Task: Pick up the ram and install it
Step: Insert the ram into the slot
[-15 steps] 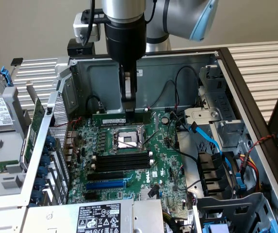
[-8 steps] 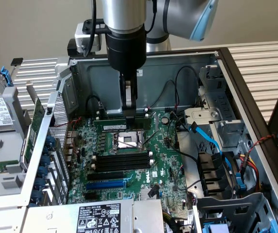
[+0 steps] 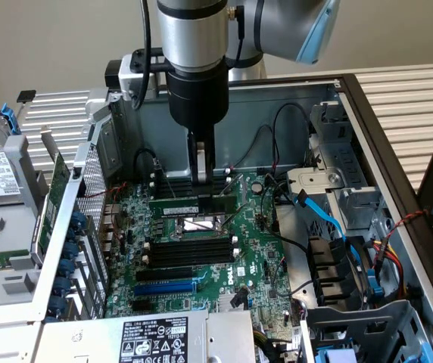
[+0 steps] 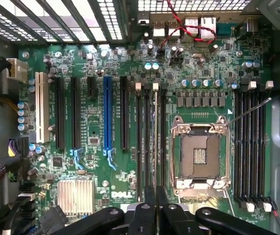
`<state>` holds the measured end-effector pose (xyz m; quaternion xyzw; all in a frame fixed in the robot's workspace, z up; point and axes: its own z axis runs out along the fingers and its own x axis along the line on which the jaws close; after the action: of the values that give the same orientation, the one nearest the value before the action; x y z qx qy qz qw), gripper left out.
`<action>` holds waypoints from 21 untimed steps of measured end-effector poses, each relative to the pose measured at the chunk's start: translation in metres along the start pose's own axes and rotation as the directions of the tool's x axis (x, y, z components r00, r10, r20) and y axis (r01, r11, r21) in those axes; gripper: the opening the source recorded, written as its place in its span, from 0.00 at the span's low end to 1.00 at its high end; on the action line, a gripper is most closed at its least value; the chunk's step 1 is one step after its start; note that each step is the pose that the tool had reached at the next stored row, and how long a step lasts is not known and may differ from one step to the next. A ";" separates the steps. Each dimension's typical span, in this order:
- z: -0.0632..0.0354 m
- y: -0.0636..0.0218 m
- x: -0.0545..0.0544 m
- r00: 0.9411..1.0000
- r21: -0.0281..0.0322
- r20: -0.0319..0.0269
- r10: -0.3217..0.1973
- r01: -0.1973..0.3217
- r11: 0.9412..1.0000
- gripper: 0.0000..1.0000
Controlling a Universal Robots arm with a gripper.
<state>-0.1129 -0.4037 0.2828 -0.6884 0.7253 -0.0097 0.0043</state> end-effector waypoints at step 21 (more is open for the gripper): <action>0.0200 0.0044 0.004 1.000 0.003 -0.016 -0.001 0.001 1.000 0.13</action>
<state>-0.1172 -0.4073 0.2628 -0.6886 0.7249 -0.0164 -0.0003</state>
